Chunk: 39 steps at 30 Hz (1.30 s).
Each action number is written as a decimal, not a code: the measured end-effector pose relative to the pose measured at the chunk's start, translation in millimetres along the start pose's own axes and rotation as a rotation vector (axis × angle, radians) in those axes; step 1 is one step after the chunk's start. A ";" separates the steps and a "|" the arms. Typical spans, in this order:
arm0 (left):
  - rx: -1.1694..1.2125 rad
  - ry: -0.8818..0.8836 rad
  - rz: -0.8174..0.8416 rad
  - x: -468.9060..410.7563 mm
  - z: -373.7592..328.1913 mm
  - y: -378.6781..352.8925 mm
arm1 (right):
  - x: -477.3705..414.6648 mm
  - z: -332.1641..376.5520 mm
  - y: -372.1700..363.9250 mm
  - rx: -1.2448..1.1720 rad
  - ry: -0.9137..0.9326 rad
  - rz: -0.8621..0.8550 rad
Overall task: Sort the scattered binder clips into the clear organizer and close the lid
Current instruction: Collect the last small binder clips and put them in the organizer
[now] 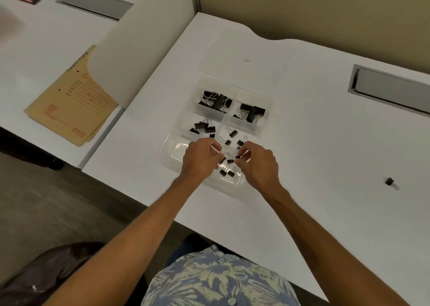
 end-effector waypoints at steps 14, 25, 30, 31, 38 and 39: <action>-0.248 -0.138 0.220 -15.0 -1.8 -11.2 | -0.8 12.7 -14.6 0.341 0.009 0.003; -0.043 -0.348 0.161 6.2 -12.4 2.6 | 49.3 7.2 16.8 0.098 -0.035 -0.264; -0.065 -0.465 0.185 32.0 -31.3 -1.6 | 88.9 -12.1 29.3 0.060 -0.069 -0.360; -0.063 -0.494 0.197 37.4 -35.0 -4.1 | 96.4 -16.9 31.1 0.058 -0.063 -0.375; -0.130 -0.754 0.276 69.8 -55.7 -35.8 | 135.7 -55.8 49.2 0.155 -0.147 -0.403; -0.182 -0.780 0.290 72.7 -59.1 -42.0 | 139.4 -61.9 53.0 0.152 -0.162 -0.412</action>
Point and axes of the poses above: each hand's wrist, its own x-axis away from the middle knuckle, its own y-axis out of the back of the hand, z = x × y, the point moved 4 cm from there along -x, towards the middle knuckle, and after that the axes turned 4 degrees about -y, right-handed, at the moved point
